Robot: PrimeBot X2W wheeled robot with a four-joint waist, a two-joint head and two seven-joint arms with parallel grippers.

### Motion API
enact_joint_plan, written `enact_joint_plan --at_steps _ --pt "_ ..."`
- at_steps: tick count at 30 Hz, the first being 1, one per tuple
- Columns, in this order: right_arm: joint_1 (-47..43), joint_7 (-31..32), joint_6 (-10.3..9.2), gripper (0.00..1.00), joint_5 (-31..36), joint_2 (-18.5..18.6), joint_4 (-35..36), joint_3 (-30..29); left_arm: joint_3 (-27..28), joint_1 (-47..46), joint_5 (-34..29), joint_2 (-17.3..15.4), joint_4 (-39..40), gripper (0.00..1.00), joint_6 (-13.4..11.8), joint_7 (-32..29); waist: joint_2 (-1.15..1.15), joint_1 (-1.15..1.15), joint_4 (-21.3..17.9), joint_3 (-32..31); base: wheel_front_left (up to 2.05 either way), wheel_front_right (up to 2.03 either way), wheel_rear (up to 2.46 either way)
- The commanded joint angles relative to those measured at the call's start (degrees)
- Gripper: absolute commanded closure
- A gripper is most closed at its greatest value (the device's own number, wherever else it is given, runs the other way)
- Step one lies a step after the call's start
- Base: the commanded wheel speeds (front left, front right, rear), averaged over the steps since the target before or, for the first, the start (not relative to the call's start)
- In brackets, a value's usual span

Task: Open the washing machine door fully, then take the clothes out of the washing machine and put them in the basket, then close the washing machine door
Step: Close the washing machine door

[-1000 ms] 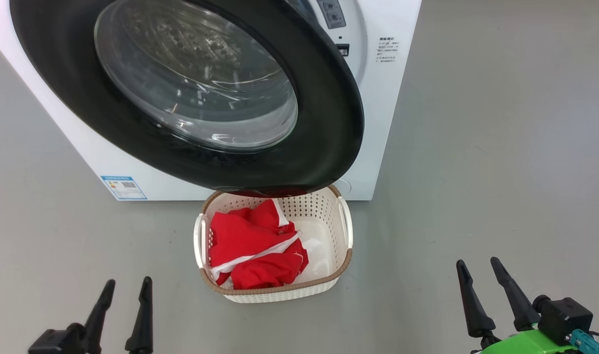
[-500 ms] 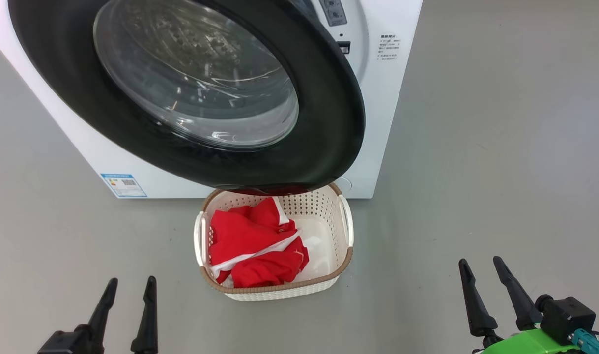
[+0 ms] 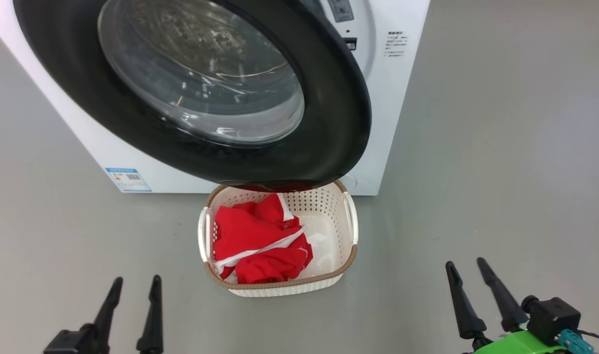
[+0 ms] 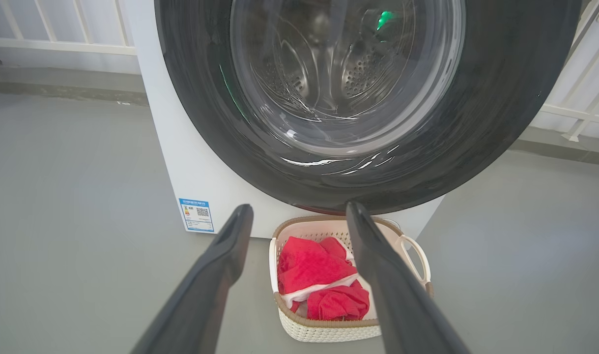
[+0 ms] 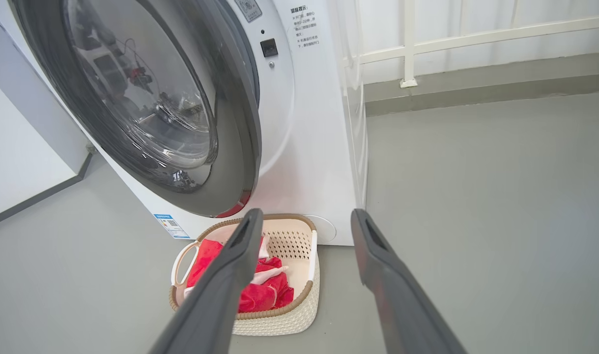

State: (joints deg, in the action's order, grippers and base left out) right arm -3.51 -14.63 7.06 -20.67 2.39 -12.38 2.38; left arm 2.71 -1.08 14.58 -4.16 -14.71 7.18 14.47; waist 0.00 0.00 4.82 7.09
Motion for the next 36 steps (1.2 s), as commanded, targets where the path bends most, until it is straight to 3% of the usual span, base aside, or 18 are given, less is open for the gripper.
enact_joint_plan --at_steps 1,21,36 --pt "1.8 -0.4 0.43 1.00 0.0 0.5 1.5 1.6 1.5 -1.4 -0.4 -0.3 1.6 0.00 0.3 0.5 0.00 0.00 0.6 0.2 0.00 0.00 0.00" --pt "16.8 -0.4 0.43 1.00 -1.8 3.9 -0.3 9.6 -4.5 -3.7 3.0 1.3 1.7 0.00 0.3 0.5 0.00 0.00 9.9 4.2 0.00 0.00 0.00" --pt "28.3 -0.4 0.43 1.00 -1.3 5.2 -1.4 7.4 -7.3 -8.4 7.0 1.3 2.7 0.00 0.3 0.5 0.00 0.00 14.2 12.7 0.00 0.00 0.00"
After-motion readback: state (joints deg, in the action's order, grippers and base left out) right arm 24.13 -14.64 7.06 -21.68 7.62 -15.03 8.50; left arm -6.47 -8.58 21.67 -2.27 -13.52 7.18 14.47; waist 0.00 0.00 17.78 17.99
